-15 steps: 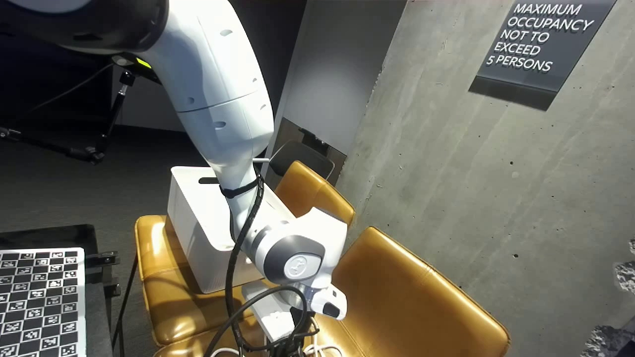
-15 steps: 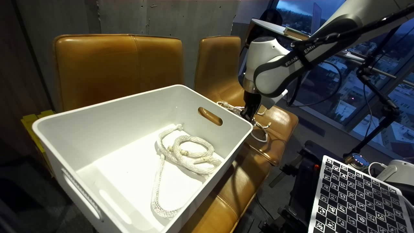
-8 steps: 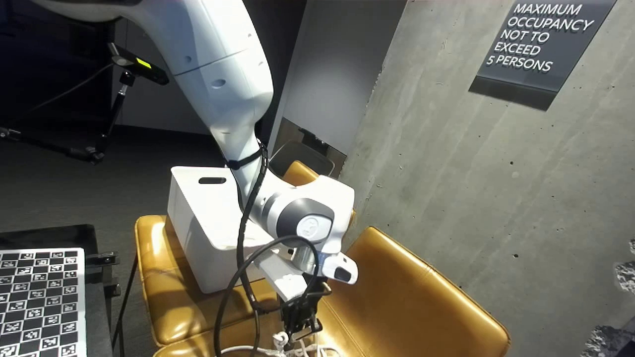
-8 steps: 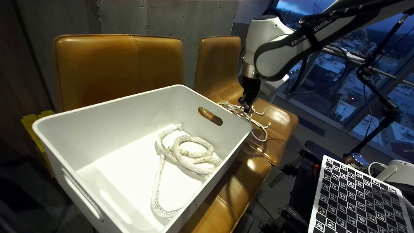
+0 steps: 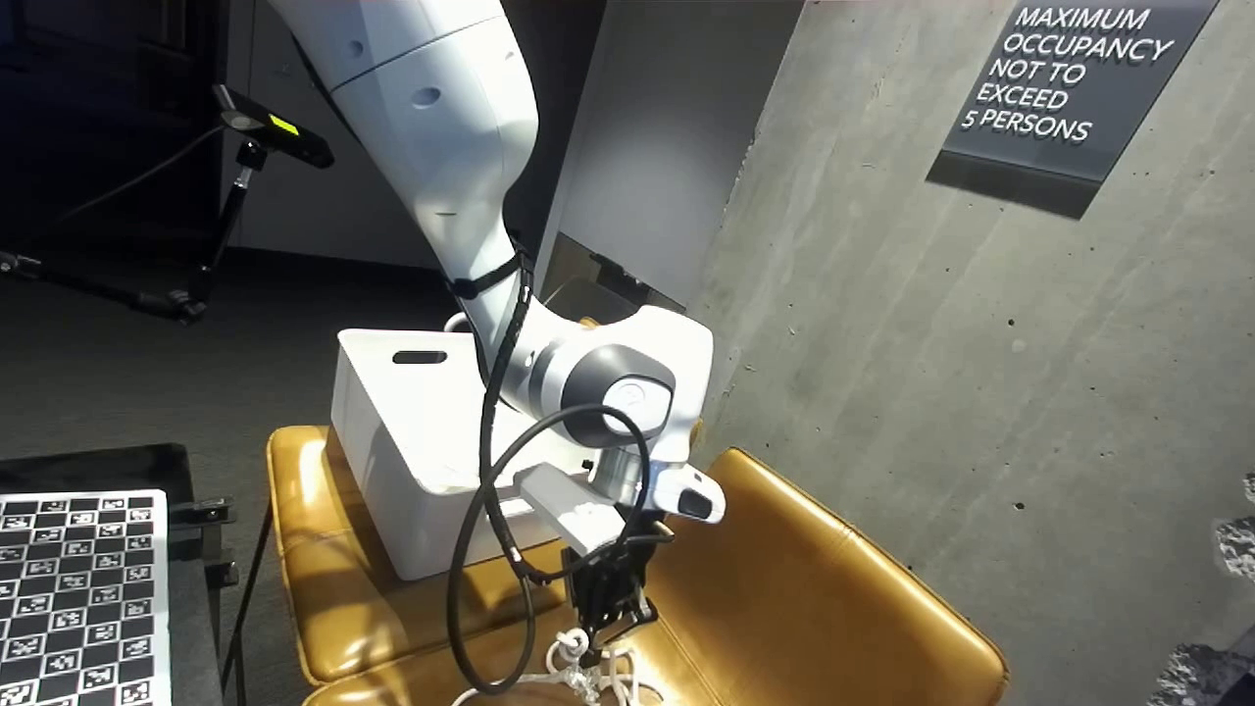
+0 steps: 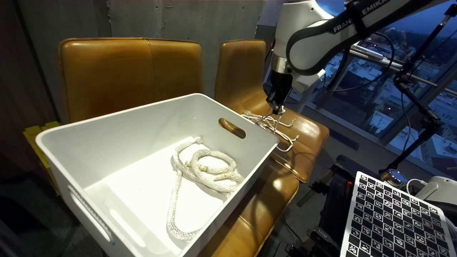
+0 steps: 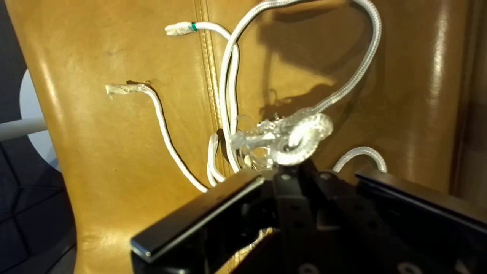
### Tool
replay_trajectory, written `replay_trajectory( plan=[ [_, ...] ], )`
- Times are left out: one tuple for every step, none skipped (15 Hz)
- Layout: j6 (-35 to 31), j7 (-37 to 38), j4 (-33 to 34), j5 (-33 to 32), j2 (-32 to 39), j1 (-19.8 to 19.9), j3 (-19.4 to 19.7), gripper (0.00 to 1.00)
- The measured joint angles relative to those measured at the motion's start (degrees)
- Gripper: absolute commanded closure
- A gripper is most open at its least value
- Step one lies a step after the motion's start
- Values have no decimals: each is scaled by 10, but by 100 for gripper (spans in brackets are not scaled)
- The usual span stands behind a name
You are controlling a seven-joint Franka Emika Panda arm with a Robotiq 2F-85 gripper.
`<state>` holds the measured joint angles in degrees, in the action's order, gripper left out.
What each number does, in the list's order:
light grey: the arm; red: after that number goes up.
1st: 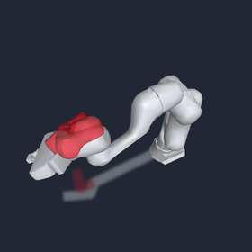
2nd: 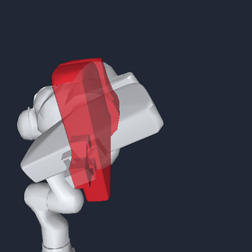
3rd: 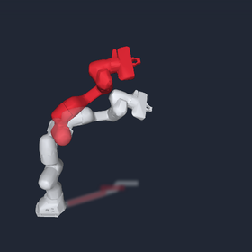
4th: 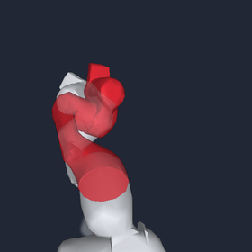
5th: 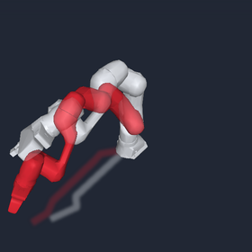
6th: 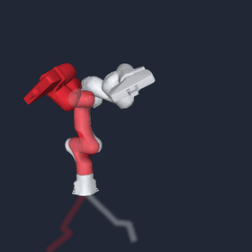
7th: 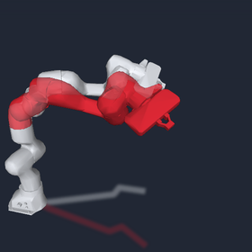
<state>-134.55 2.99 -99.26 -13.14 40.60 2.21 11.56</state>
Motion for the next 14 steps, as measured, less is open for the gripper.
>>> replay_trajectory(
  plan=[
    [0,0,-2,-1,-1,0,0,99],
    [0,0,-4,-2,-2,0,0,99],
    [0,0,-5,-2,-2,0,0,99],
    [0,0,-6,-2,-2,0,1,99],
    [0,0,-8,-3,-2,0,1,99],
    [0,0,-10,-3,-2,0,2,96],
    [0,0,-11,-3,-2,0,3,90],
    [0,0,-12,-3,-2,1,3,90],
    [0,0,-12,-3,-2,1,4,90],
    [0,0,-13,-3,-2,1,5,93],
    [0,0,-14,-3,-2,1,5,76],
    [0,0,-16,-4,-2,1,6,98],
    [0,0,-17,-5,-2,1,6,99],
    [0,0,-19,-7,-2,1,7,100]
  ],
)
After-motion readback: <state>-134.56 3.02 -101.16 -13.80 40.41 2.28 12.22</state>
